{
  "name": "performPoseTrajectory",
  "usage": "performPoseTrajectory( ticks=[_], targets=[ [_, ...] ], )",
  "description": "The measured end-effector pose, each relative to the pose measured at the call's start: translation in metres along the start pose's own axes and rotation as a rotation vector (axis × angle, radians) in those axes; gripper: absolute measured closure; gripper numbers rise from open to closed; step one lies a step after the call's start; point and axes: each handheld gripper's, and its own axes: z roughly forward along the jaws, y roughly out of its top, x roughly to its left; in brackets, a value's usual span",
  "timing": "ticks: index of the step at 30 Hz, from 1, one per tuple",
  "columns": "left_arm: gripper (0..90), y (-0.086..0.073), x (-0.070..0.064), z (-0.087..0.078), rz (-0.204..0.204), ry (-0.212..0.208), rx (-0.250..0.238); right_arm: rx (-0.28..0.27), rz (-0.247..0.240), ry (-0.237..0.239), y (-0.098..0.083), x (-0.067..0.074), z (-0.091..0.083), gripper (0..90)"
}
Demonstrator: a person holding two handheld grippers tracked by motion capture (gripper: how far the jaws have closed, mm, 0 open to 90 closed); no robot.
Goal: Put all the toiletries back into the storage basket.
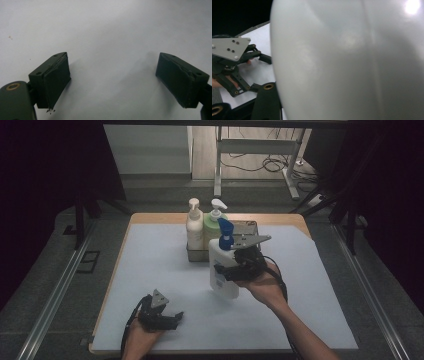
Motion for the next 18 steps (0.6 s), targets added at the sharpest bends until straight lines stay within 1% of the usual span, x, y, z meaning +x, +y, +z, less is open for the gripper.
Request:
performPoseTrajectory(
  ticks=[8,18],
  targets=[
    [12.0,0.0,0.0,0.0,-0.001,-0.001,-0.001,-0.011,0.03,-0.051,-0.001,-0.021,-0.018,39.8],
    [12.0,0.0,0.0,0.0,-0.001,-0.001,0.0,-0.018,0.063,-0.109,-0.001,-0.043,-0.03,39.9]
  ],
)
